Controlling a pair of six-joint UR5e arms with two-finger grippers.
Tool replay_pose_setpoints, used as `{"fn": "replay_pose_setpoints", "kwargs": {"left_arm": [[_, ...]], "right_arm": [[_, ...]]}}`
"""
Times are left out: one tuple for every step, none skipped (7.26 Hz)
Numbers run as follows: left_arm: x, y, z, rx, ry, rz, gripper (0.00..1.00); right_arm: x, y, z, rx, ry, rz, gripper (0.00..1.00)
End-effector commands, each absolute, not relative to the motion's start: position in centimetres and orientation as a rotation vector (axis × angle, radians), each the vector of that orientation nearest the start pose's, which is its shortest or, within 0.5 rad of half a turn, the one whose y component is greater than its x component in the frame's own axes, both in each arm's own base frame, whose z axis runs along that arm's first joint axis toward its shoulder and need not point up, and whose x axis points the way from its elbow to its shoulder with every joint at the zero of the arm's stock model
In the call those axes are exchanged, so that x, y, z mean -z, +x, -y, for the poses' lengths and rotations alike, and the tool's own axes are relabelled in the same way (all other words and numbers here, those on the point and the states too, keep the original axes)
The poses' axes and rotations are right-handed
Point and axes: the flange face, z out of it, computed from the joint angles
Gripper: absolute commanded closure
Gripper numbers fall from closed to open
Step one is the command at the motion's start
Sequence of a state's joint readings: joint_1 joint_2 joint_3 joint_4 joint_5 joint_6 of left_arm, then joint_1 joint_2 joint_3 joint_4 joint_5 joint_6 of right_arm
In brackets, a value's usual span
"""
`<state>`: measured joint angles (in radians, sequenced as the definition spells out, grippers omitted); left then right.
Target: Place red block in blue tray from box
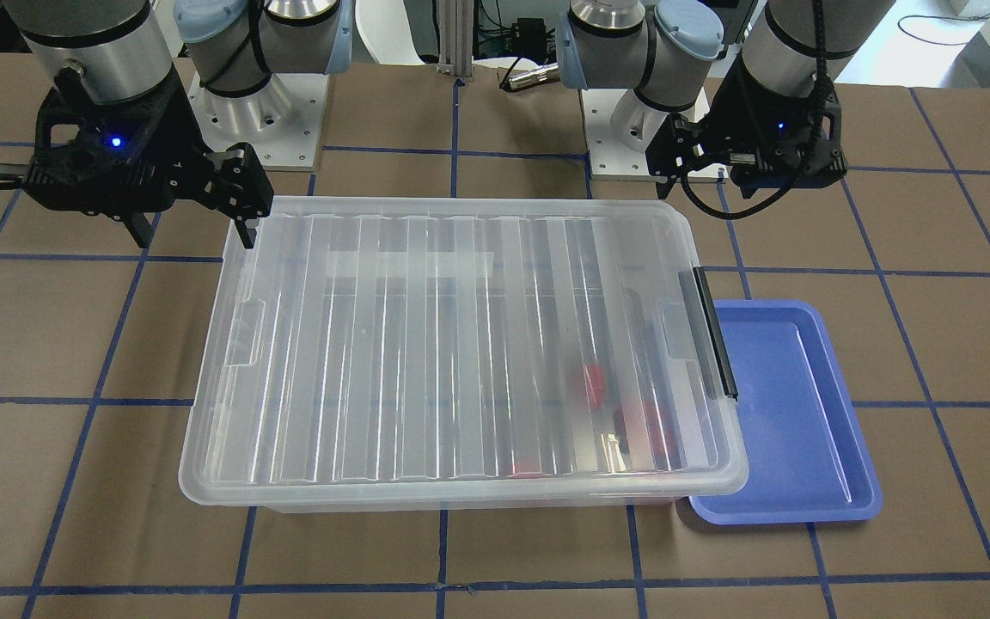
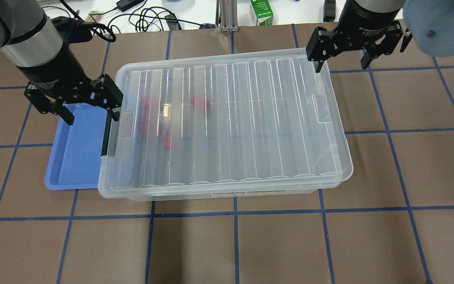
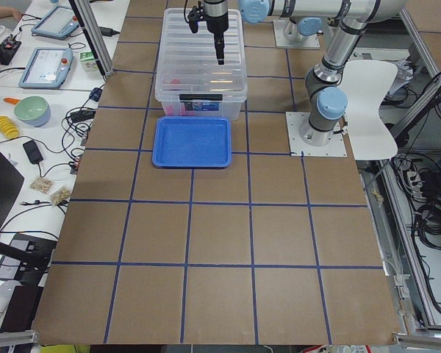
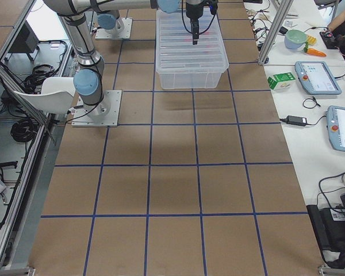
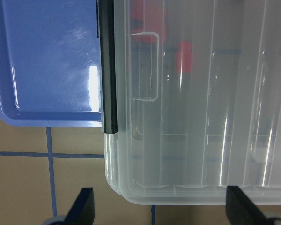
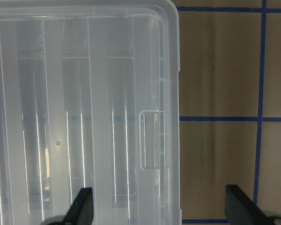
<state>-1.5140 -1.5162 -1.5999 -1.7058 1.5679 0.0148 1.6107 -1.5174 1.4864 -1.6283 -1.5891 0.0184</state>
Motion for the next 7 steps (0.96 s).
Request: {"fn": "replay_pose_setpoints", "kwargs": {"left_arm": [[-48.7, -10.7, 46.4, -0.174, -0.065, -3.143, 0.0], [-48.7, -10.7, 46.4, -0.171, -0.065, -3.143, 0.0], [-48.7, -10.7, 46.4, -0.173, -0.065, -3.142, 0.0], [-48.7, -10.7, 46.4, -0.174, -0.065, -3.143, 0.0], [-48.7, -10.7, 46.4, -0.174, -0.065, -3.142, 0.0], [-48.7, -10.7, 46.4, -0.174, -0.063, -3.142, 0.0], [-48.7, -10.7, 46.4, -0.174, -0.06, -3.142, 0.0]], "right_arm": [[-50.8, 15.2, 51.7, 0.139, -0.035, -3.154, 0.0], [-50.9, 15.1, 51.6, 0.139, -0.035, -3.154, 0.0], [-50.9, 15.1, 51.6, 0.139, -0.037, -3.154, 0.0], [-50.8, 15.0, 51.8, 0.134, -0.037, -3.155, 0.0], [-50.6, 14.3, 51.9, 0.126, -0.03, -3.156, 0.0], [-51.0, 12.6, 52.1, 0.135, -0.049, -3.159, 0.0], [-51.1, 10.3, 52.5, 0.13, -0.053, -3.151, 0.0]]}}
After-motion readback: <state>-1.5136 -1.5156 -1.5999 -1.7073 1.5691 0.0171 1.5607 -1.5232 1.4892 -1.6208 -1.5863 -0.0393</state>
